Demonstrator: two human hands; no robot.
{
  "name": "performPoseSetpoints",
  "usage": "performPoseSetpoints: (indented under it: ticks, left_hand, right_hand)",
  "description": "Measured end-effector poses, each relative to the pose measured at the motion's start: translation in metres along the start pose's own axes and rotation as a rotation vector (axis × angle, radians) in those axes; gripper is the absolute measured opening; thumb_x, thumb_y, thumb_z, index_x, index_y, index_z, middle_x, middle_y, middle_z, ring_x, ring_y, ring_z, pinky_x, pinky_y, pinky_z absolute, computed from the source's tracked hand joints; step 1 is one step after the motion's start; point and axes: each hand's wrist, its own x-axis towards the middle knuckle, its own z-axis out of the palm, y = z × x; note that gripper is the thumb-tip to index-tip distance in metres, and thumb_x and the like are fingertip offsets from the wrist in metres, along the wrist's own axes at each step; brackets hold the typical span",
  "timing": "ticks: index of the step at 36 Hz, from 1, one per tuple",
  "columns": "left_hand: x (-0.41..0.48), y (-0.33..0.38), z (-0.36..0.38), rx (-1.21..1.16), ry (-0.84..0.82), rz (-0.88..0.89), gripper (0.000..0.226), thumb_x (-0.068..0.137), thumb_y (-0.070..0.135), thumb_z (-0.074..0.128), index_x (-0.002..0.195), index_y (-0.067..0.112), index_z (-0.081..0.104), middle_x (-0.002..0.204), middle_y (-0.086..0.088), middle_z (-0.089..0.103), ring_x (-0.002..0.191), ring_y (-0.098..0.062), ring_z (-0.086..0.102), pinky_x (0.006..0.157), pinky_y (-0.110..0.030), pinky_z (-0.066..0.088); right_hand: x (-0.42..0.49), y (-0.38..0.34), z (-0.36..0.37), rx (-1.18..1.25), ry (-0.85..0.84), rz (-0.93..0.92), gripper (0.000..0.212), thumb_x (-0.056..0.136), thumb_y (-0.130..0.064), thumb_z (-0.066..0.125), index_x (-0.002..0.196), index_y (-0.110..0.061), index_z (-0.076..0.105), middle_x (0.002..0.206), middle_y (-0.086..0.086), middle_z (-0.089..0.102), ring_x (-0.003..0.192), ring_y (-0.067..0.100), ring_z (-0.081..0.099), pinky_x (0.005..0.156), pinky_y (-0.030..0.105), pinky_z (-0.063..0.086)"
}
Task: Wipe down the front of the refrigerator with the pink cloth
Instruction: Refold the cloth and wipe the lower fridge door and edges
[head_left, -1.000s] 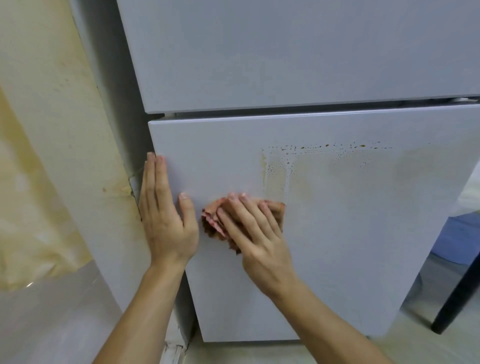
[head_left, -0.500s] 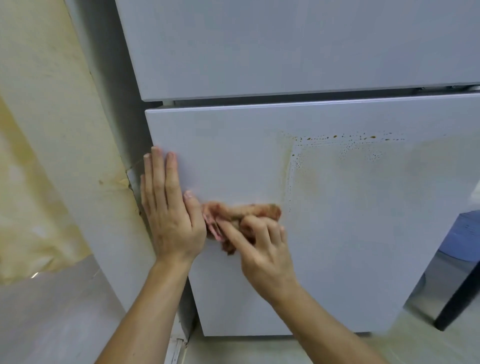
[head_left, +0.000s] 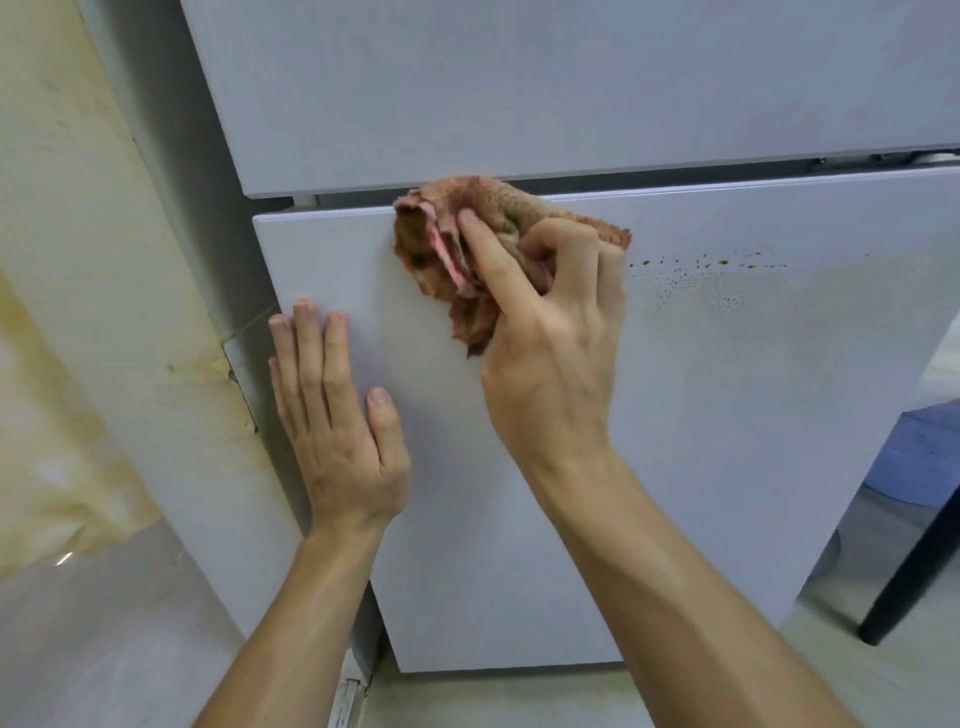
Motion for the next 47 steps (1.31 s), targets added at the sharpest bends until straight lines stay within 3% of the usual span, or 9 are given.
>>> performPoseSetpoints:
  ticks: [4,14,19,24,27,32,37,41,47]
  left_hand:
    - [0.002,0.004,0.002,0.021,0.025,0.024,0.062,0.096,0.002,0.049,0.156,-0.006,0.036,0.167,-0.024,0.025,0.16,-0.033,0.014,0.13,-0.057,0.016]
    - [0.004,0.014,0.008,-0.02,0.01,0.022,0.061,0.095,-0.003,0.045,0.155,-0.004,0.035,0.168,-0.019,0.024,0.162,-0.028,0.008,0.131,-0.052,0.009]
    - [0.004,0.012,0.006,0.023,-0.032,0.022,0.065,0.096,0.012,0.05,0.157,-0.004,0.034,0.17,-0.021,0.02,0.161,-0.035,0.009,0.131,-0.054,0.008]
    - [0.005,0.01,0.005,0.062,-0.047,0.045,0.07,0.094,0.019,0.057,0.158,0.001,0.035,0.169,-0.024,0.022,0.159,-0.043,0.015,0.131,-0.054,0.01]
    - [0.005,0.012,0.006,0.087,-0.054,0.063,0.073,0.092,0.02,0.062,0.158,0.009,0.034,0.169,-0.025,0.021,0.159,-0.045,0.015,0.131,-0.055,0.01]
    - [0.007,0.013,0.005,0.083,-0.038,0.062,0.07,0.091,0.02,0.06,0.156,0.009,0.037,0.167,-0.026,0.024,0.158,-0.045,0.017,0.13,-0.055,0.012]
    - [0.006,0.016,0.008,0.08,-0.029,0.047,0.07,0.091,0.019,0.06,0.156,0.008,0.037,0.167,-0.026,0.024,0.158,-0.047,0.017,0.13,-0.057,0.011]
    - [0.007,0.022,0.01,0.072,-0.025,0.051,0.072,0.09,0.013,0.058,0.157,0.0,0.035,0.168,-0.024,0.023,0.158,-0.046,0.016,0.13,-0.059,0.011]
    - [0.006,0.03,0.013,0.057,-0.019,0.05,0.072,0.087,0.005,0.057,0.156,-0.004,0.037,0.168,-0.023,0.026,0.16,-0.04,0.016,0.13,-0.057,0.011]
  right_hand:
    - [-0.02,-0.005,0.008,0.003,-0.032,0.024,0.054,0.095,-0.007,0.041,0.139,-0.022,0.067,0.123,0.01,0.053,0.107,0.029,0.043,0.091,0.044,0.045]
    - [-0.152,0.06,0.002,-0.16,-0.22,-0.296,0.052,0.087,-0.004,0.062,0.128,-0.035,0.06,0.122,-0.002,0.044,0.11,0.021,0.048,0.085,0.035,0.041]
    - [-0.135,0.044,-0.004,-0.108,-0.246,-0.184,0.051,0.089,-0.002,0.054,0.129,-0.033,0.058,0.121,-0.001,0.045,0.108,0.023,0.048,0.086,0.037,0.042]
    - [-0.051,0.028,-0.01,0.004,-0.05,0.067,0.05,0.089,0.0,0.058,0.132,-0.025,0.064,0.122,0.005,0.043,0.112,0.029,0.044,0.096,0.042,0.04]
    - [-0.005,0.024,-0.019,0.04,0.014,0.126,0.051,0.089,0.005,0.049,0.13,-0.016,0.07,0.117,0.014,0.054,0.105,0.031,0.046,0.089,0.048,0.046]
    - [-0.023,0.032,-0.014,0.01,0.016,0.039,0.043,0.094,-0.001,0.049,0.129,-0.016,0.07,0.12,0.01,0.047,0.105,0.03,0.044,0.09,0.049,0.047]
    - [-0.124,0.071,-0.016,-0.095,-0.17,-0.167,0.028,0.103,-0.021,0.047,0.127,-0.028,0.059,0.119,0.006,0.044,0.101,0.03,0.048,0.084,0.045,0.045]
    - [-0.158,0.092,-0.023,-0.182,-0.259,-0.258,0.04,0.09,-0.011,0.063,0.124,-0.031,0.059,0.119,0.002,0.045,0.103,0.025,0.048,0.082,0.039,0.042]
    - [-0.12,0.075,-0.027,-0.134,-0.229,-0.119,0.043,0.093,-0.005,0.049,0.127,-0.028,0.057,0.12,0.004,0.044,0.102,0.026,0.047,0.086,0.041,0.043]
